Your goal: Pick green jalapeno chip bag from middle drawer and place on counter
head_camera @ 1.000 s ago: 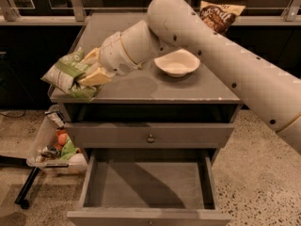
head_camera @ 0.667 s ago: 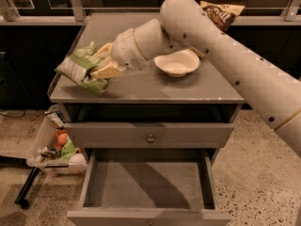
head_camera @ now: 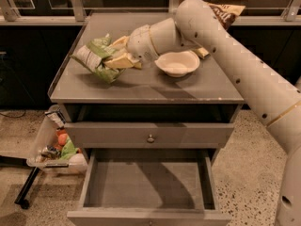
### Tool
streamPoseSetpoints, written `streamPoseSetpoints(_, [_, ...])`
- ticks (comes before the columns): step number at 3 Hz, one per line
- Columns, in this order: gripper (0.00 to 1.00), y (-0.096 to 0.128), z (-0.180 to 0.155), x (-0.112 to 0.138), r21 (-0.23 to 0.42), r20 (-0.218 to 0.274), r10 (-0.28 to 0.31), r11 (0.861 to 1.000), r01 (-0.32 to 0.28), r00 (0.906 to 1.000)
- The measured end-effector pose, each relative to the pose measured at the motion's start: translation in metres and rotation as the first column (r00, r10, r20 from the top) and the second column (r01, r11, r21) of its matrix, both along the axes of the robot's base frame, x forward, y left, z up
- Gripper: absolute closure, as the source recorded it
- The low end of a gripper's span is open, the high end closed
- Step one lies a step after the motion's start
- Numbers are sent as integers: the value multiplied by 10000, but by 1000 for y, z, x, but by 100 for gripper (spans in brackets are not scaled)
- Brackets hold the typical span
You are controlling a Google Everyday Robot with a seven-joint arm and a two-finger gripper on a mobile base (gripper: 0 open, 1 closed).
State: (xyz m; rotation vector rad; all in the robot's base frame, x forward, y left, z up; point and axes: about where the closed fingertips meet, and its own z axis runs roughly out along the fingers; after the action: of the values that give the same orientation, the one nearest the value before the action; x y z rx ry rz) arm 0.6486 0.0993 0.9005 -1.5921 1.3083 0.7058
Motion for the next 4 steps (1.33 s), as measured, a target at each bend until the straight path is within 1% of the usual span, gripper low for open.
streamPoseSetpoints(1, [81, 0, 1, 1, 18, 11, -10, 10000, 9, 10000])
streamPoseSetpoints(2, [59, 0, 1, 1, 18, 11, -10, 10000, 9, 10000])
streamPoseSetpoints(4, [11, 0, 1, 1, 18, 10, -8, 10000, 8, 10000])
